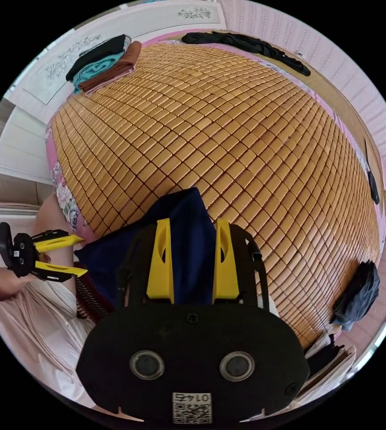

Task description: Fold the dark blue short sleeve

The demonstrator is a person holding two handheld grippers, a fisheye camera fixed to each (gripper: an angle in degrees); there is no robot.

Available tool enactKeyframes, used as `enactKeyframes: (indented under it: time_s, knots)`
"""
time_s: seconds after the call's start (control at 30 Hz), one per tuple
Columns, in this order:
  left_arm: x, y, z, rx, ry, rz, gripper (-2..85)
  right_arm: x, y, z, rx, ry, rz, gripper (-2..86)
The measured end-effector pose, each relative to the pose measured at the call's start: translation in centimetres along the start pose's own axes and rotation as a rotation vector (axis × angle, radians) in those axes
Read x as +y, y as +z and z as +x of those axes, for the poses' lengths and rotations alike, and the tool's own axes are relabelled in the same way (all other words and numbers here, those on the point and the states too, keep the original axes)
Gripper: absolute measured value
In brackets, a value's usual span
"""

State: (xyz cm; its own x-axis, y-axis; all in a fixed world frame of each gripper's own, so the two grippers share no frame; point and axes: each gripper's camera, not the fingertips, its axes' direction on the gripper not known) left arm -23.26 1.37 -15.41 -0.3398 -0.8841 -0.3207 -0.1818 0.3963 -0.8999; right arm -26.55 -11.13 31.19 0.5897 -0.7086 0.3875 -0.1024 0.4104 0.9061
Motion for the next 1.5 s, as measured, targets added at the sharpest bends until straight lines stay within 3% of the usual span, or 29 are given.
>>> enactKeyframes:
  time_s: [0.1, 0.33, 0.43, 0.5, 0.53, 0.63, 0.8, 1.17, 1.5]
  knots:
    - [-0.3, 0.7, 1.1, -0.052, 0.023, -0.010, 13.3, -1.6, 2.5, -2.1, 0.037, -0.084, -0.104, 12.2]
    - [0.2, 1.2, 5.1, -0.261, 0.120, 0.026, 11.9, -2.9, 3.2, -2.5, -0.108, -0.057, -0.158, 11.1]
    - [-0.1, 1.0, 5.7, -0.263, 0.120, 0.011, 10.1, -2.5, 3.2, -3.7, -0.081, -0.080, -0.155, 10.6]
    - [-0.5, 0.8, 6.2, -0.241, 0.152, -0.010, 2.6, -2.0, 3.1, -4.0, -0.083, -0.069, -0.150, 9.5]
    - [-0.9, 0.7, 6.4, -0.150, 0.170, -0.034, 1.8, -1.5, 3.1, -4.1, -0.087, -0.057, -0.134, 7.7]
    - [-1.3, 0.7, 7.3, -0.175, 0.180, -0.051, 0.5, 0.4, 2.5, -4.4, -0.152, -0.011, -0.105, 4.5]
    - [-1.1, -1.2, 8.4, -0.158, 0.186, -0.016, -0.4, 6.4, -1.6, -5.6, -0.145, 0.052, 0.110, 3.8]
    - [1.2, -10.5, 16.3, -0.165, 0.405, 0.161, -0.6, 27.2, -12.9, -9.2, -0.120, 0.246, 0.531, 2.7]
    - [3.0, -16.5, 21.6, -0.211, 0.562, 0.241, -0.6, 37.6, -18.3, -14.6, -0.041, 0.279, 0.707, 2.7]
